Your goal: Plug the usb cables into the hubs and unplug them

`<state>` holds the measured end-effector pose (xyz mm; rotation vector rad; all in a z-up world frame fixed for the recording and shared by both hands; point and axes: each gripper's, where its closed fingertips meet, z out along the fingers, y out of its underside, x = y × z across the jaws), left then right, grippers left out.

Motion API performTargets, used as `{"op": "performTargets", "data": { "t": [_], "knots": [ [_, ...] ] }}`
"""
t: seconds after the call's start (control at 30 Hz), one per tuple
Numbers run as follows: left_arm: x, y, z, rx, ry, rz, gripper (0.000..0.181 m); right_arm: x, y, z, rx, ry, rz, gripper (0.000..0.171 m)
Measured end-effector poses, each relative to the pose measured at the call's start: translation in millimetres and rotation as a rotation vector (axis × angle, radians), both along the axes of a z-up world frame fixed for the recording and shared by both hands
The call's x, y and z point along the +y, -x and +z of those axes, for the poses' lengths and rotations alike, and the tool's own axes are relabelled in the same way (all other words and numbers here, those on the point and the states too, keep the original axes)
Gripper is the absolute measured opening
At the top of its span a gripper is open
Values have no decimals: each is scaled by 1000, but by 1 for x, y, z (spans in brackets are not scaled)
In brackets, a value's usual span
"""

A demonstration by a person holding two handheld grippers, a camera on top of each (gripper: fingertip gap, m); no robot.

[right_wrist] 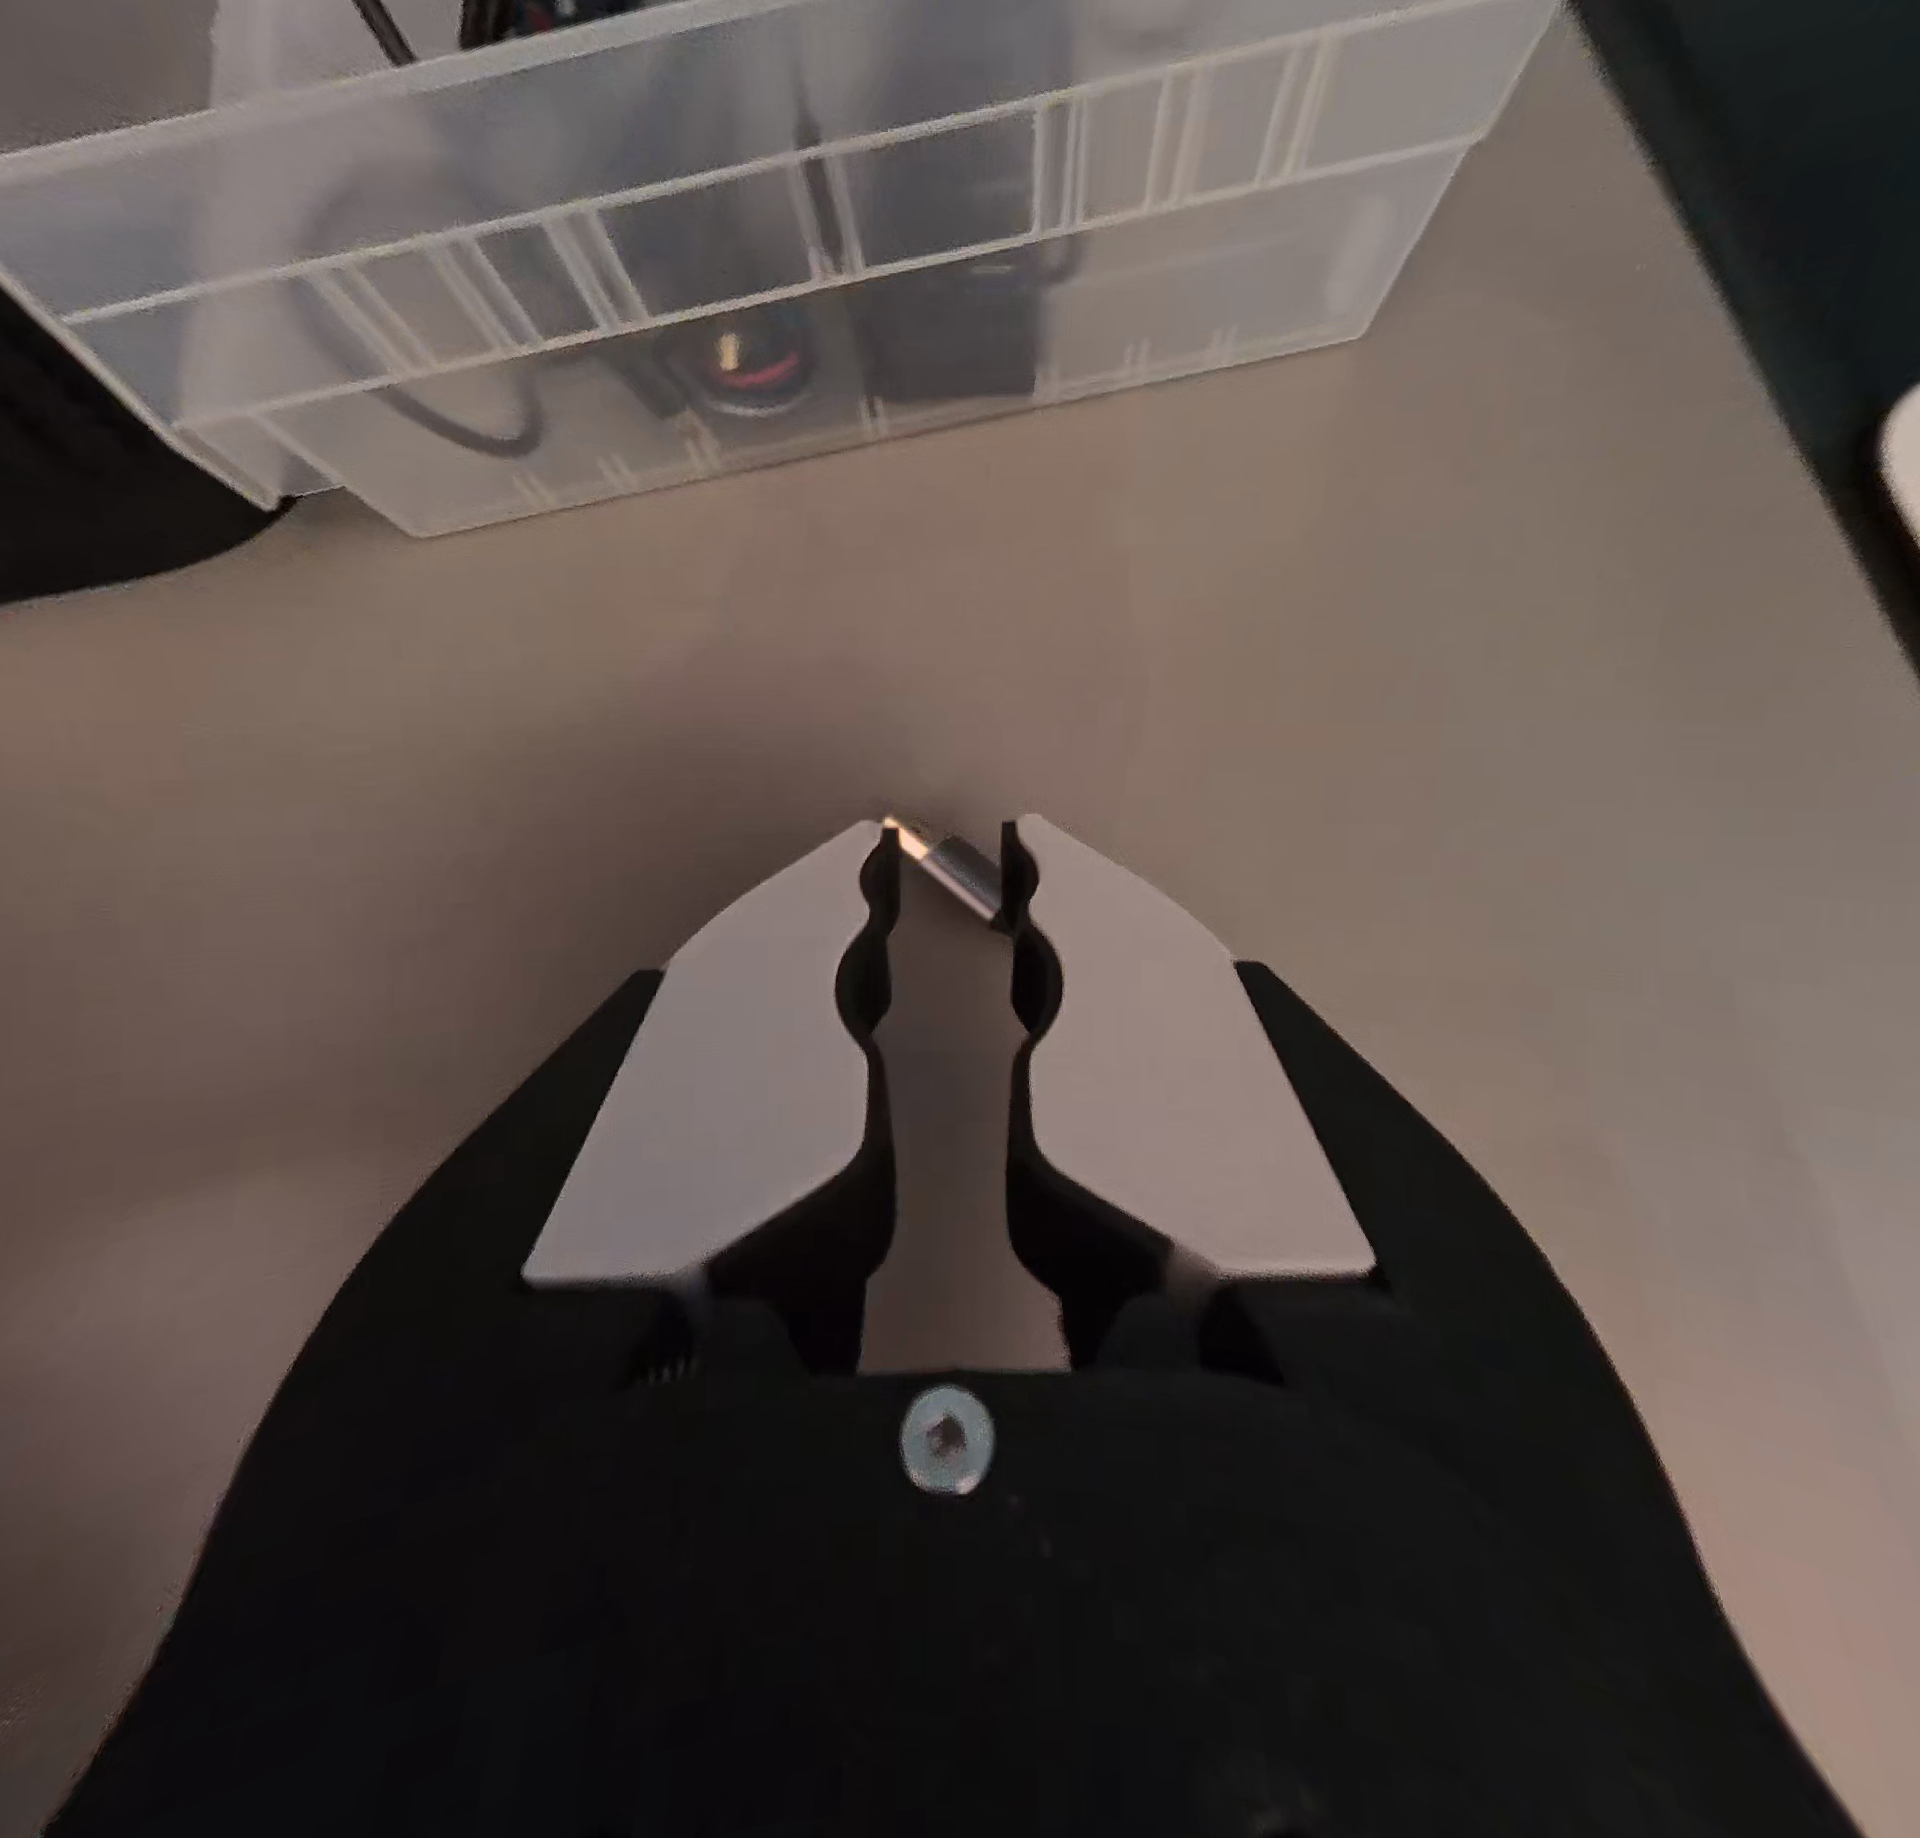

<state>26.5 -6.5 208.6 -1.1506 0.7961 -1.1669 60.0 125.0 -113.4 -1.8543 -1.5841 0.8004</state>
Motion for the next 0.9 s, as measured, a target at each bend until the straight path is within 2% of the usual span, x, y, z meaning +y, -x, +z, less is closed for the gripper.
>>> {"op": "performTargets", "data": {
  "t": [0.13, 0.3, 0.57, 0.9],
  "knots": [
    [-4, 3, 3, -7, -12, 0, 33, -6, 2, 12, -26, 109, 115, 15],
    [-8, 10, 8, -18, -29, 6, 33, 7, -21, 1, -187, 228, 196, 7],
    [-7, 18, 11, -34, -30, 13, 33, 12, -8, -20, -333, 155, 407, 11],
    [3, 14, 5, -15, -14, 29, 33, 13, -15, -37, -433, 75, 557, 10]
  ]
}}
